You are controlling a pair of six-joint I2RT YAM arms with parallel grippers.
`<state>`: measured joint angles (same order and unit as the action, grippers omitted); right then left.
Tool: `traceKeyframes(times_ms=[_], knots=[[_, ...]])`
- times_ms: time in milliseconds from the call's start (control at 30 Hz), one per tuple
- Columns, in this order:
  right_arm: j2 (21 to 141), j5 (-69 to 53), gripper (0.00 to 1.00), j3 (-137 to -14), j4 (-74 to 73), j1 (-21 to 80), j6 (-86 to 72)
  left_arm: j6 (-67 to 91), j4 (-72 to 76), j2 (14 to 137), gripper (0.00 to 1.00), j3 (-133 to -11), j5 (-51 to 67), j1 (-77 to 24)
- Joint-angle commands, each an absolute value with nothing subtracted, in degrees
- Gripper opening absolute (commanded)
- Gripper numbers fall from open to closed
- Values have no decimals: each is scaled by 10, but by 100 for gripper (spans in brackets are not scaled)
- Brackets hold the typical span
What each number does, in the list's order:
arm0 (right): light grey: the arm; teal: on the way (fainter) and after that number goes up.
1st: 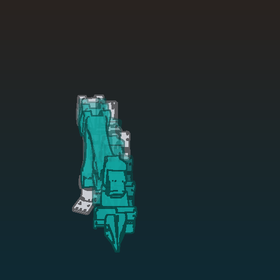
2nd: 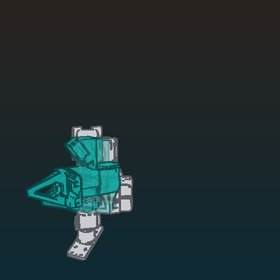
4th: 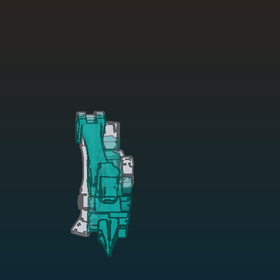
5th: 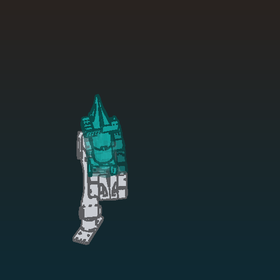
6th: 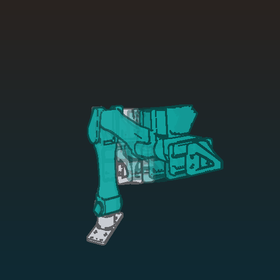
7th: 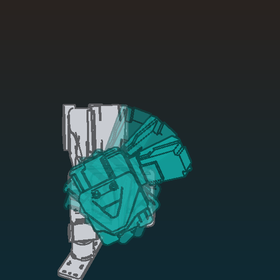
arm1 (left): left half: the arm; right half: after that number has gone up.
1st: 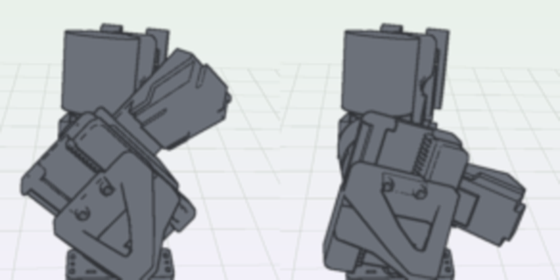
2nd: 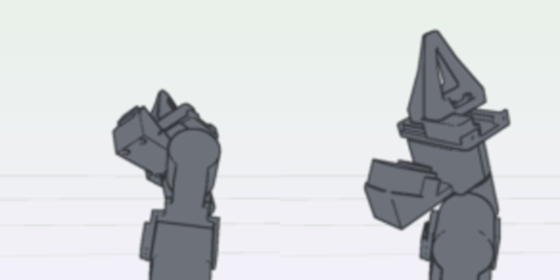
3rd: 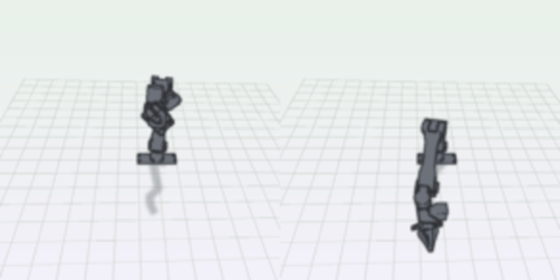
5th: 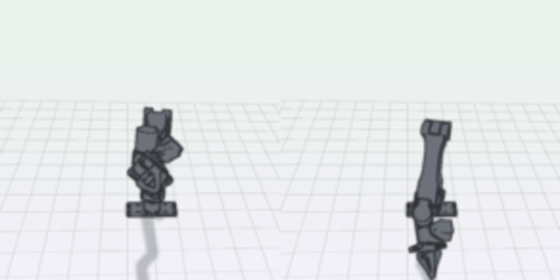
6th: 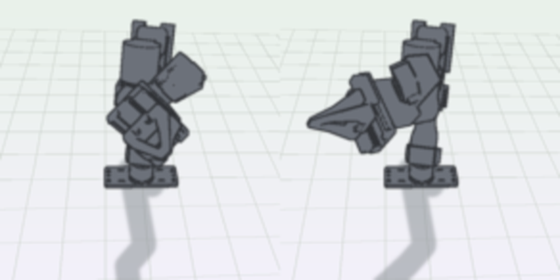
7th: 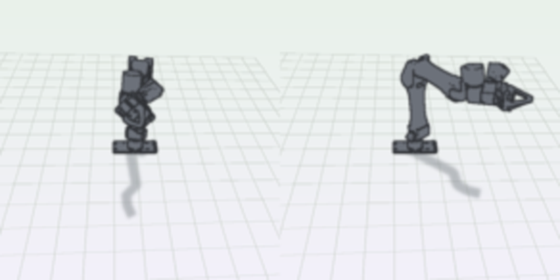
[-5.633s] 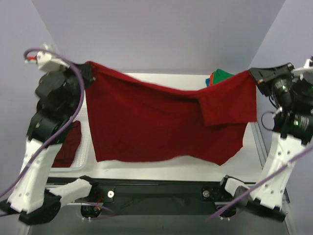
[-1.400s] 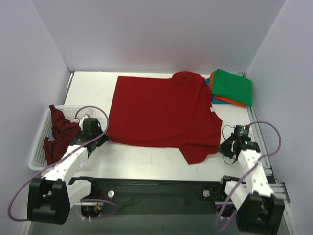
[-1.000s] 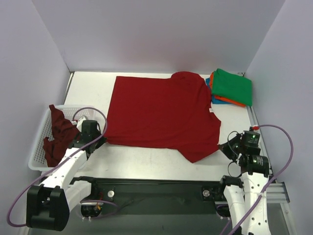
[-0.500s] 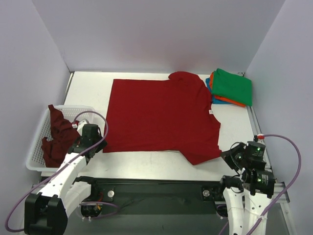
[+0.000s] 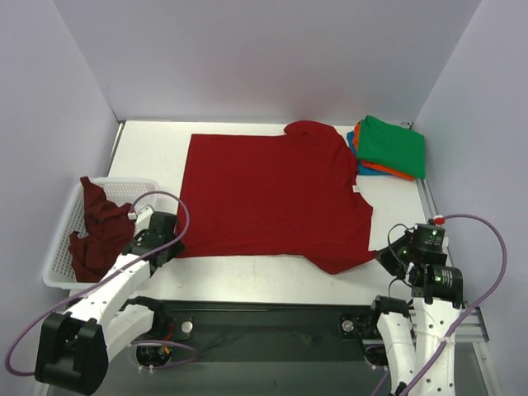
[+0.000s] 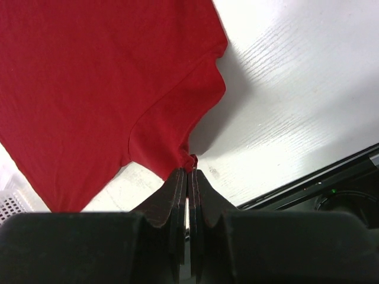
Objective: Fold and stack the t-shirts
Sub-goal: Flatten out the tshirt, then grap the side of the flattened tshirt closest away from the robot with both arms
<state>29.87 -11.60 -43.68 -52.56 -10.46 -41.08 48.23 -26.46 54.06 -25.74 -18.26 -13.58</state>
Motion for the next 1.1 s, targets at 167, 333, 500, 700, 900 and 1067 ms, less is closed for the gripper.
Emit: traceKeyframes(times_ms=[167,333,500,700,900,1067], knots=[[349,-104,0,-467,-483,-105,-420,577,-341,632,41,-286,-265,-188],[361,-109,0,-461,-468,-104,-418,588,-320,650,42,-271,-260,-195],[361,-107,0,-456,-463,-104,-410,585,-280,664,25,-263,-250,-200],[353,-102,0,-461,-465,-105,-403,560,-299,624,0,-280,-242,-201],[359,-99,0,-478,-464,-106,-403,511,-297,570,0,-308,-207,-201],[405,-102,0,-504,-446,-105,-398,490,-288,592,0,-346,-204,-199]])
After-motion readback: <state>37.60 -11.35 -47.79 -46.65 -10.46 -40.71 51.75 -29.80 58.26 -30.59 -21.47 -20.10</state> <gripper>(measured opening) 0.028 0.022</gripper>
